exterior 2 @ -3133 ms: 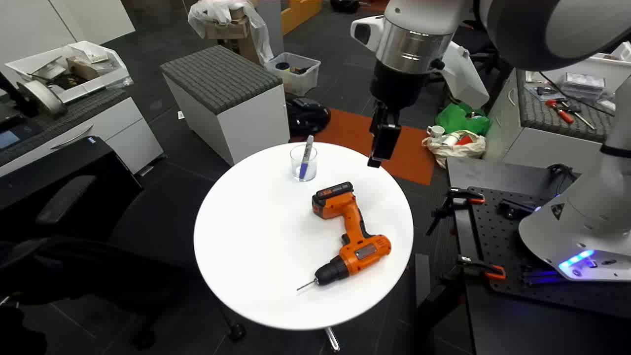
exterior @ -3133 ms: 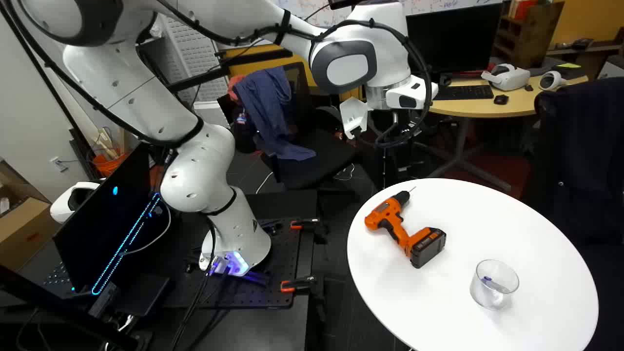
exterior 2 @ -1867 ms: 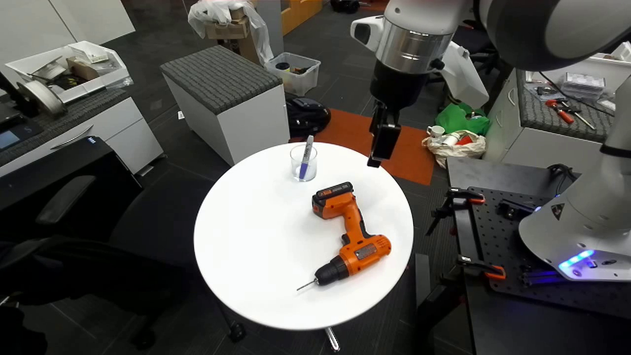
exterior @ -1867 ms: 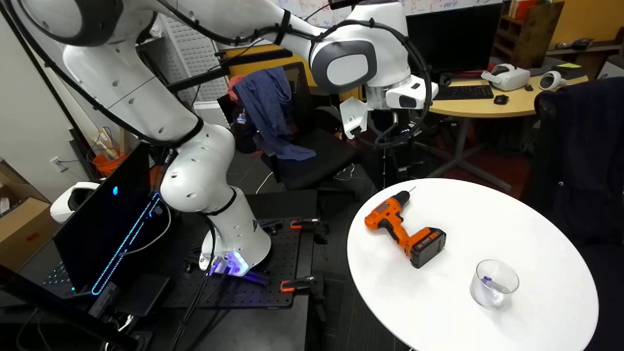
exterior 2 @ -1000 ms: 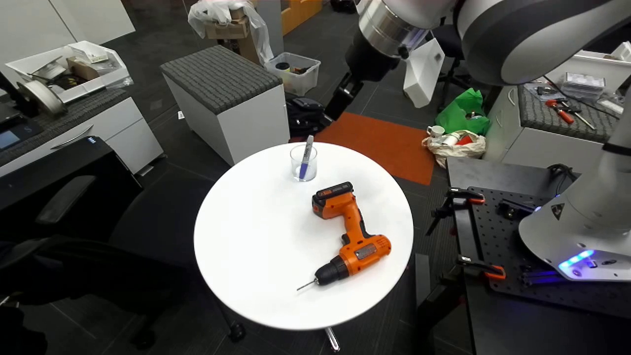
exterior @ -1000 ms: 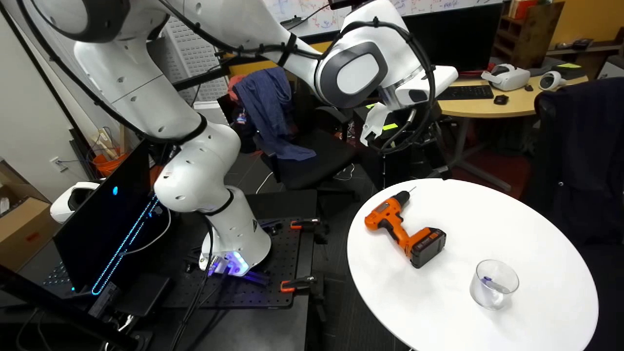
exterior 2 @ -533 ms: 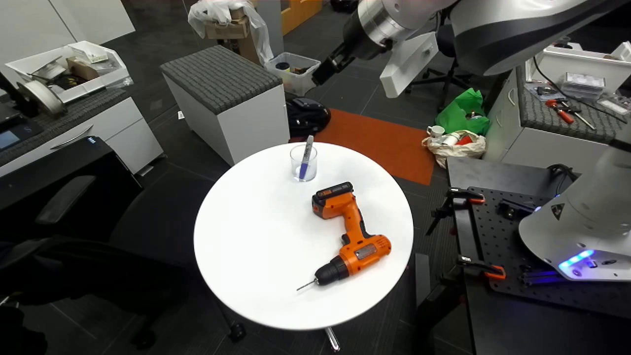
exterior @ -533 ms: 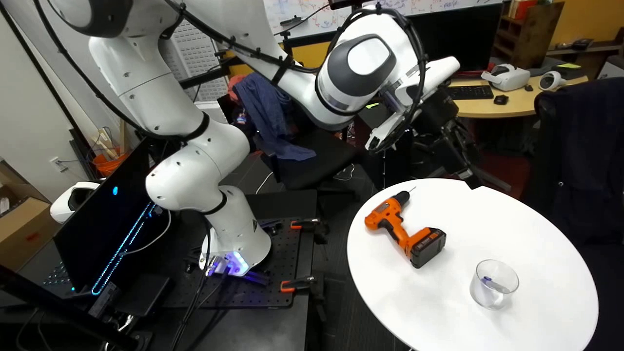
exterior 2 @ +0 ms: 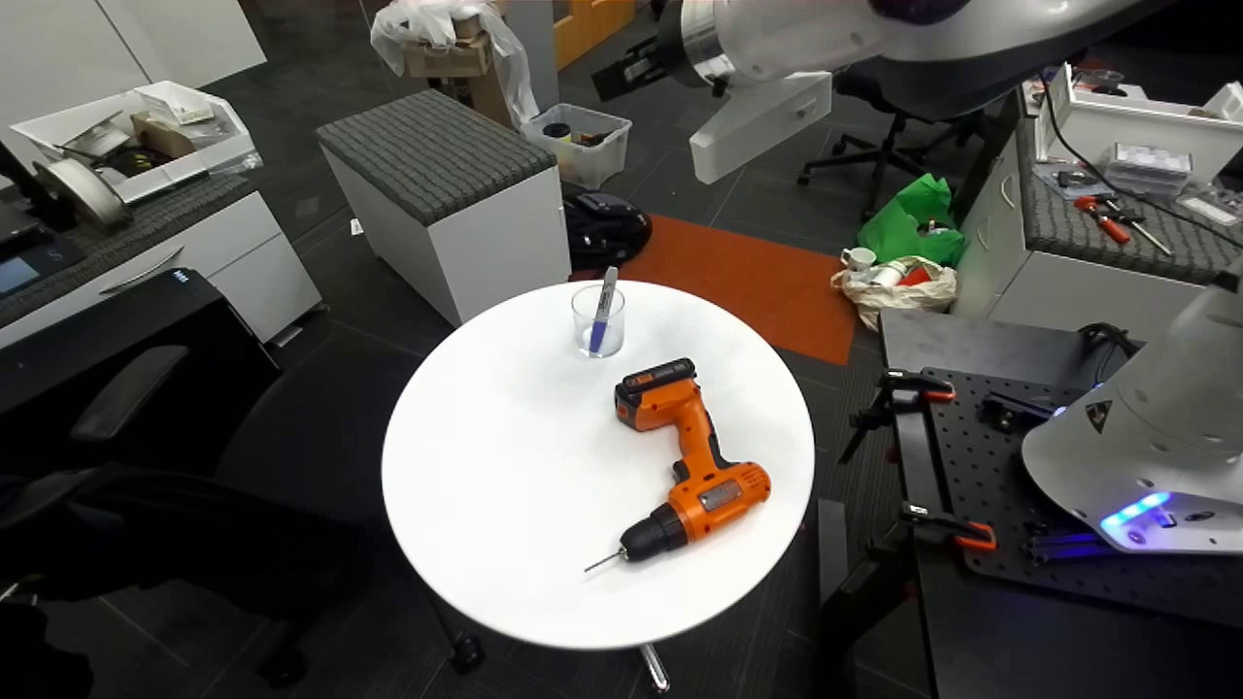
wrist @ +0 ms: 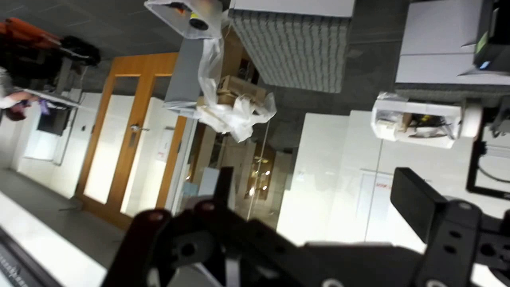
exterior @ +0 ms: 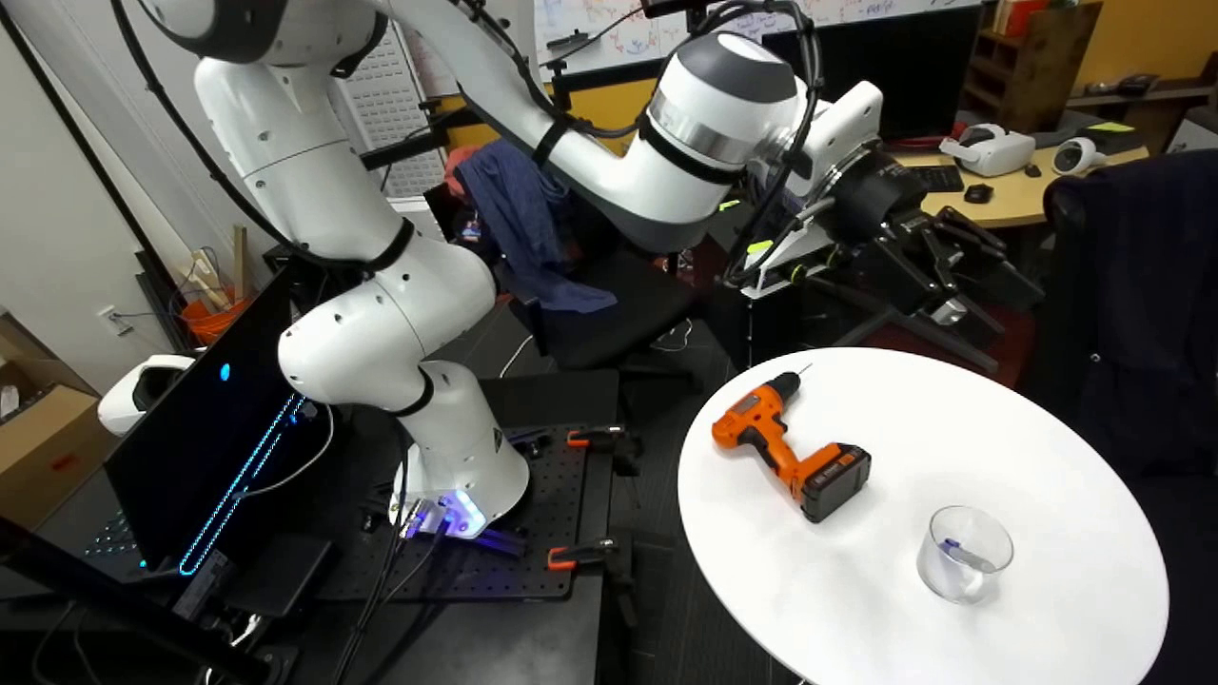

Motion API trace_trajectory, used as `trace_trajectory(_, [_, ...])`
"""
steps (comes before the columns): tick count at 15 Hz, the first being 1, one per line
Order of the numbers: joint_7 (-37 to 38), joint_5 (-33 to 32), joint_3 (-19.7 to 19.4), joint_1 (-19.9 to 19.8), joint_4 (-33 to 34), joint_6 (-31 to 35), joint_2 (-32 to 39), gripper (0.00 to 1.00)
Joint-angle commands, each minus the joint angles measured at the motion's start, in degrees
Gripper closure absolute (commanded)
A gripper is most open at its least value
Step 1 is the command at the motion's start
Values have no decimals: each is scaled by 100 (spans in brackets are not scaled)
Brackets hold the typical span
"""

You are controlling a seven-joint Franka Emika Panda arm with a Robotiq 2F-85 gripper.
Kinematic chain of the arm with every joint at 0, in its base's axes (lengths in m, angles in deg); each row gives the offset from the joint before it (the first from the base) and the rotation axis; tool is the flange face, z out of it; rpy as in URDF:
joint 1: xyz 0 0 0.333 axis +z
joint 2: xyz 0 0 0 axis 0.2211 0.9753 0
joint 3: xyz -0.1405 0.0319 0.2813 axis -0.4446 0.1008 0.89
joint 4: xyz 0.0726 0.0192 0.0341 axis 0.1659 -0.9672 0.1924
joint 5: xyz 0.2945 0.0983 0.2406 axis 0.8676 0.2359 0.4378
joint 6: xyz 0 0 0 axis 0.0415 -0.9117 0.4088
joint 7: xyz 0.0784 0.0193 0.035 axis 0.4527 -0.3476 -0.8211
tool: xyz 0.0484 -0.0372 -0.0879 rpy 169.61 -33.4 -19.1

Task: Put the marker in the cup on the table

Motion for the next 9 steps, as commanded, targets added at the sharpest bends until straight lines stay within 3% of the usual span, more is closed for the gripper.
trace_trajectory(1, [1133,-891,606,-232,291,-1512,654,0])
trace_trajectory(3, [1255,-1078,779,-243,363,-2286,1124,0])
trace_trajectory(4, [1221,-1288,-302,984,424,-2866,1595,0])
trace_trajectory(5, [1181,-1327,-534,1220,491,-3075,1807,0])
trace_trajectory(6, [1102,-1335,-1004,1670,596,-3150,2020,0])
trace_trajectory(9, [1041,-1173,-2214,2717,896,-2749,2437,0])
